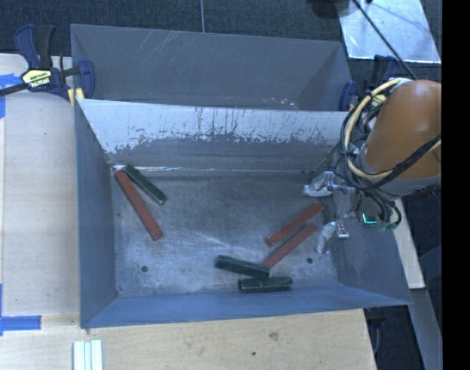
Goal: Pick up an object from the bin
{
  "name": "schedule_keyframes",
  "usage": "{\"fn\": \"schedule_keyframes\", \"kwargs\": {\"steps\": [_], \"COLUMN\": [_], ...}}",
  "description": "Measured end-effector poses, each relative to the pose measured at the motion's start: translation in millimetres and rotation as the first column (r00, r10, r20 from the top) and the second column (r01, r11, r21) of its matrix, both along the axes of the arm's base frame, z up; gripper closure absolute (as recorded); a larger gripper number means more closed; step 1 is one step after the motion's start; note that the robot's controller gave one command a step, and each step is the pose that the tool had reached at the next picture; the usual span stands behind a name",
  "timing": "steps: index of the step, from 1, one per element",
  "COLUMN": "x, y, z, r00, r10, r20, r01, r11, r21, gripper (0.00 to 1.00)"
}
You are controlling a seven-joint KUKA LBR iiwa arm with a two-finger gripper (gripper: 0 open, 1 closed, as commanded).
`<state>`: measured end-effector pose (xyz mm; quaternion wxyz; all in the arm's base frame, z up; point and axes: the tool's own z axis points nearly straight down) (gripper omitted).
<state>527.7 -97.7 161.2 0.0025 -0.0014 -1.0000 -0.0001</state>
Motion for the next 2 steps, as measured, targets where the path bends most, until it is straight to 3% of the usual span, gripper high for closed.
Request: {"fn": "schedule_keyframes", "kwargs": {"steps": [1, 2], "x": [1.8, 3.3], "y": [0, 15], "z": [4, -84], "r00": [1.000, 0.991], "r10": [0.002, 0.137], "r20": [0.008, 0.015], "r01": [-0.002, -0.137], "r11": [1.000, 0.991], "r21": [-0.001, -0.004], "gripper": [0.00, 1.00]}}
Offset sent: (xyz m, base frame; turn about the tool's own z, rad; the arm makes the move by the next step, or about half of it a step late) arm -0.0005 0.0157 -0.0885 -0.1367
